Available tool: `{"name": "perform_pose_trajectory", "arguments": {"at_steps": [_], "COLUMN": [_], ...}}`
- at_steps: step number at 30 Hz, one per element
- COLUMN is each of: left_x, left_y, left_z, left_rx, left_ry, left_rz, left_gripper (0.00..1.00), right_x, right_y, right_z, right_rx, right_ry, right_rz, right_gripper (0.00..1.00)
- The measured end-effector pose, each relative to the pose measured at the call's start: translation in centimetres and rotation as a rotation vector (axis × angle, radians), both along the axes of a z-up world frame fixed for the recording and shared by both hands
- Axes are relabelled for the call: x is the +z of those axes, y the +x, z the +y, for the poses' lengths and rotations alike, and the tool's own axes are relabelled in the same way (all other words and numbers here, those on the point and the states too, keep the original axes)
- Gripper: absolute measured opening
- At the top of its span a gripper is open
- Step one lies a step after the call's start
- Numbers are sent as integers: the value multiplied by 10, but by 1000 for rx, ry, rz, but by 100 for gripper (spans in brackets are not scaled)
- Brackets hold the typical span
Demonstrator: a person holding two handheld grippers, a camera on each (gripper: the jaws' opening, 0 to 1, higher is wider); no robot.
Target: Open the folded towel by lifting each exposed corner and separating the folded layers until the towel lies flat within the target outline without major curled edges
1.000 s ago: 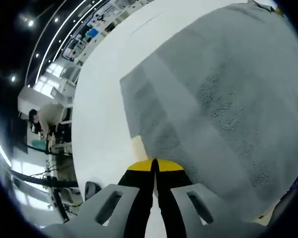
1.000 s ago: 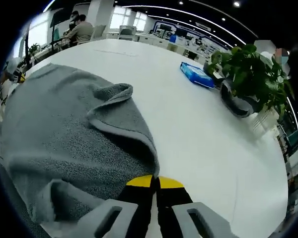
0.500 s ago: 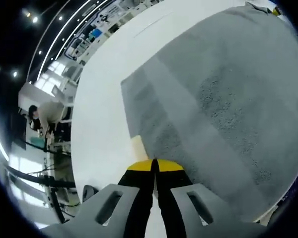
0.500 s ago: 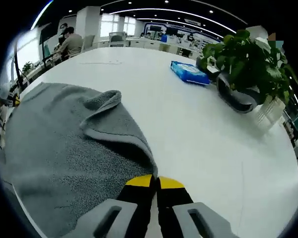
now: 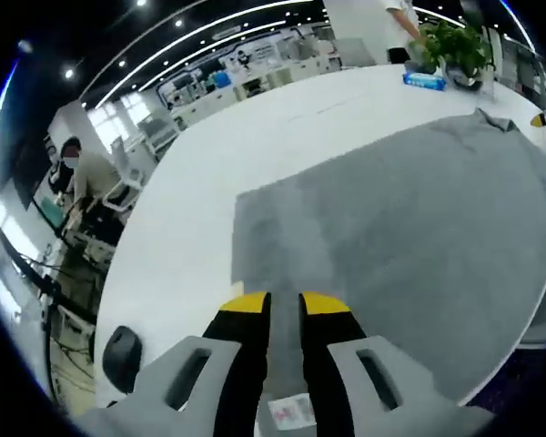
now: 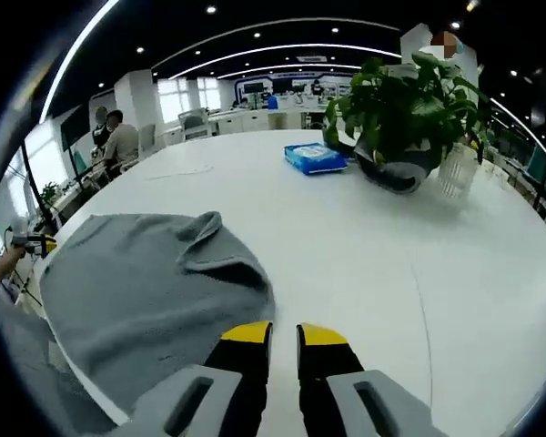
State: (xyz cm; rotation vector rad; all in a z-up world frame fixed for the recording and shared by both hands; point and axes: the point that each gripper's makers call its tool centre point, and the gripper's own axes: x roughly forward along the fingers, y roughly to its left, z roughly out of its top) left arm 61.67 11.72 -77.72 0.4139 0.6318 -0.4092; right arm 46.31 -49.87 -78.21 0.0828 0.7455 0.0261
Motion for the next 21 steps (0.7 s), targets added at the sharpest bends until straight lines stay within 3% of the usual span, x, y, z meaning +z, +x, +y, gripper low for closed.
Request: {"name": "perform_pose_trajectory", "arguments": {"at_steps": [2, 5, 6, 9, 12, 15, 18, 19, 21], "left_x": [-2, -14, -15, -25, -34, -38, -55, -50, -52], "left_y": [-10, -27, -29, -40, -43, -48, -52, -49, -49], "left_z": [-25, -77, -83, -127, -148, -164, -162, -164, -161], "left_rx": [-40, -141, -154, -270, -319, -345, -338, -347, -290], "left_ry": [-25, -78, -83, -118, -119, -155, -97, -118, -142], "left_rz": [2, 43, 46, 70, 97, 112, 140, 107, 133], "left_gripper": [12, 11, 11, 11, 11, 11, 10, 9, 9], "right_x": [-3, -10, -10, -10, -3, 1, -5, -11, -21], "right_y": [-17, -26, -22, 0, 35, 76, 101, 110, 122], "right_z": [8, 27, 33, 53, 77, 106, 118, 121, 120], "right_rx": [7, 104, 132, 238, 336, 399, 446, 447, 440], "right_ry": [-10, -64, -86, -145, -200, -199, -246, -253, -276], "right_rz": [25, 51, 45, 34, 0, -45, -52, -45, -36], "right_gripper": [7, 7, 7, 7, 7, 7, 6, 6, 6]}}
